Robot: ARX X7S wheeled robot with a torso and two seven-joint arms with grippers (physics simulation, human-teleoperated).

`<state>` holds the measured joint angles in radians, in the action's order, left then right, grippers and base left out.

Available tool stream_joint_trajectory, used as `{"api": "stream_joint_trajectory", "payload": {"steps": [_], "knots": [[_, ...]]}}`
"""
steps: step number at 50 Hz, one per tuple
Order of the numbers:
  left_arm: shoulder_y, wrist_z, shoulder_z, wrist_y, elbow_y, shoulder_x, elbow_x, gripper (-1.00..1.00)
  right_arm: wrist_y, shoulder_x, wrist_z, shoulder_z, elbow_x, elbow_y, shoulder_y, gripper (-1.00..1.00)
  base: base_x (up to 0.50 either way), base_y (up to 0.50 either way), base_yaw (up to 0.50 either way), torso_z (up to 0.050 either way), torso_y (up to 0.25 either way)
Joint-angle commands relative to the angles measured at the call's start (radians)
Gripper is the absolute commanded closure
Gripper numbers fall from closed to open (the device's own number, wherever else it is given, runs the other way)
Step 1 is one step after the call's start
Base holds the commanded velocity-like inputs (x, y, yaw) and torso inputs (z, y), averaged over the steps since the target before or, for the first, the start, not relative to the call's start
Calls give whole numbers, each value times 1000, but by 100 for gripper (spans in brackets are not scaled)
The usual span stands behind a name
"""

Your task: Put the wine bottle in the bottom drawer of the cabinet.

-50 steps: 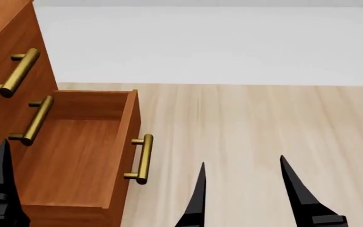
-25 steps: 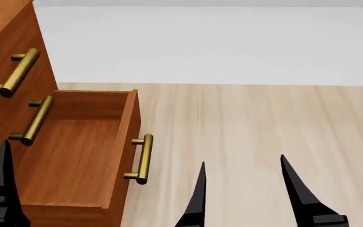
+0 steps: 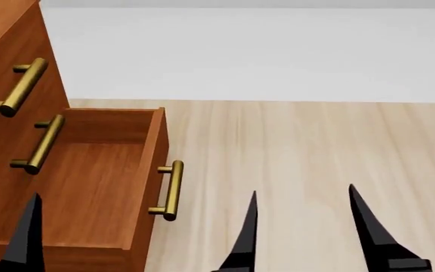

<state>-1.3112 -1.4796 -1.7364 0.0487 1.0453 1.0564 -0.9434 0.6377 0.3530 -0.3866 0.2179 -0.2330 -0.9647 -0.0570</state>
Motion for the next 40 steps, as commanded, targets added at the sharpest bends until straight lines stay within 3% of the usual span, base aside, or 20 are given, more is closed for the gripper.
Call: {"api": "stream_joint_trajectory", "payload": {"steps": [1,19,40], "knots": [[-303,-91,-433,194,2,31,64,-100,12,10,-10,-16,-12,-18,1,-100,0,0,0,0,0],[-223,-90,-327,144,2,36,54,-100,14,64,-61,-178,-75,-42,42,-100,0,0,0,0,0],[-206,-90,-309,137,2,29,52,-100,-27,98,-71,-310,-127,5,96,-100,0,0,0,0,0]]}}
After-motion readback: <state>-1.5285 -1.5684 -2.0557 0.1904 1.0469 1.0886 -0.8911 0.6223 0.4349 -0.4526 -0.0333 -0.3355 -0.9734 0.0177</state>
